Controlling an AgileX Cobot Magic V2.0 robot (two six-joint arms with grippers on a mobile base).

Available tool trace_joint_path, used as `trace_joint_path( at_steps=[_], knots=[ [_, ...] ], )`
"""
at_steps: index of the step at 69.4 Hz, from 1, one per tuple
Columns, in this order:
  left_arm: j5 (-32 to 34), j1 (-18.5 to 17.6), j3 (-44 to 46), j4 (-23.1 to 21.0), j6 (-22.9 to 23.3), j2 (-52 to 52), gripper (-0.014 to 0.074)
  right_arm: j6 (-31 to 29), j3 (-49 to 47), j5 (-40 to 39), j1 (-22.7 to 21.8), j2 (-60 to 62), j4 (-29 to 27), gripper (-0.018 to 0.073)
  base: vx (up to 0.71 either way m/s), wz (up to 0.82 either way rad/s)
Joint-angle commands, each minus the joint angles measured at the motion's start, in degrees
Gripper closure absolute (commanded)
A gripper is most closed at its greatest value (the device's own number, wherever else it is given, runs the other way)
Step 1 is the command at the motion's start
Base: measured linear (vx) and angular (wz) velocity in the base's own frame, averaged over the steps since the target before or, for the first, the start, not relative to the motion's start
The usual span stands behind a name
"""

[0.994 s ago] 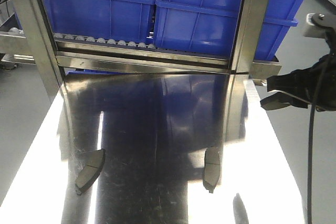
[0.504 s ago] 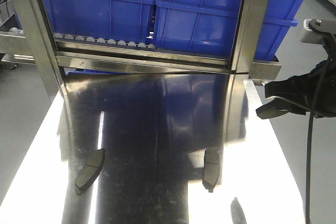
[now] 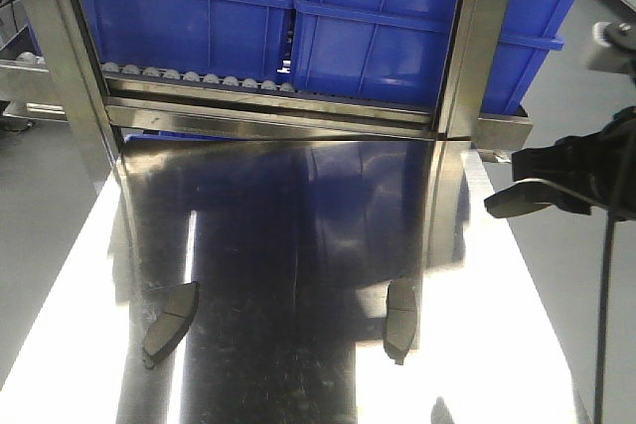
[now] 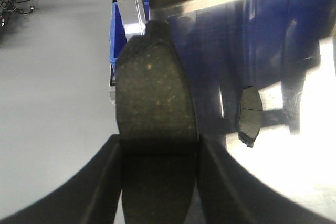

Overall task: Move and align brake pads A on conveyor
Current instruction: 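Close the right gripper on the brake pad and lift it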

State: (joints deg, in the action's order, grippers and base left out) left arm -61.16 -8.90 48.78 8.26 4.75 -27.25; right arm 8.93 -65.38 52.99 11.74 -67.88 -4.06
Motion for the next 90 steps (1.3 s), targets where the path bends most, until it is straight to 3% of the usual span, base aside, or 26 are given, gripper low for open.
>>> trace_joint_path(
  at_steps=[1, 16, 56, 90],
  knots=[
    [4.67, -0.23, 1.32, 0.65, 0.29, -0.30, 0.0602, -0.57, -1.74, -2.67, -0.25, 3.75, -0.56, 0.0571, 0.00, 0.00],
    [4.67, -0.23, 1.32, 0.65, 0.29, -0.30, 0.0602, -0.75, 1.32, -2.64, -0.25, 9.92, -1.29, 0.0571, 0.00, 0.00],
    [4.67, -0.23, 1.32, 0.65, 0.29, -0.30, 0.0602, -1.42, 21.10, -10.26, -0.25, 32.66, -2.26, 0.0571, 0.00, 0.00],
    [4.61, -0.23, 1.32, 0.65, 0.29, -0.30, 0.0602, -1.42, 25.10, -13.20, -0.25, 35.27, -2.49, 0.0571, 0.00, 0.00]
  ],
)
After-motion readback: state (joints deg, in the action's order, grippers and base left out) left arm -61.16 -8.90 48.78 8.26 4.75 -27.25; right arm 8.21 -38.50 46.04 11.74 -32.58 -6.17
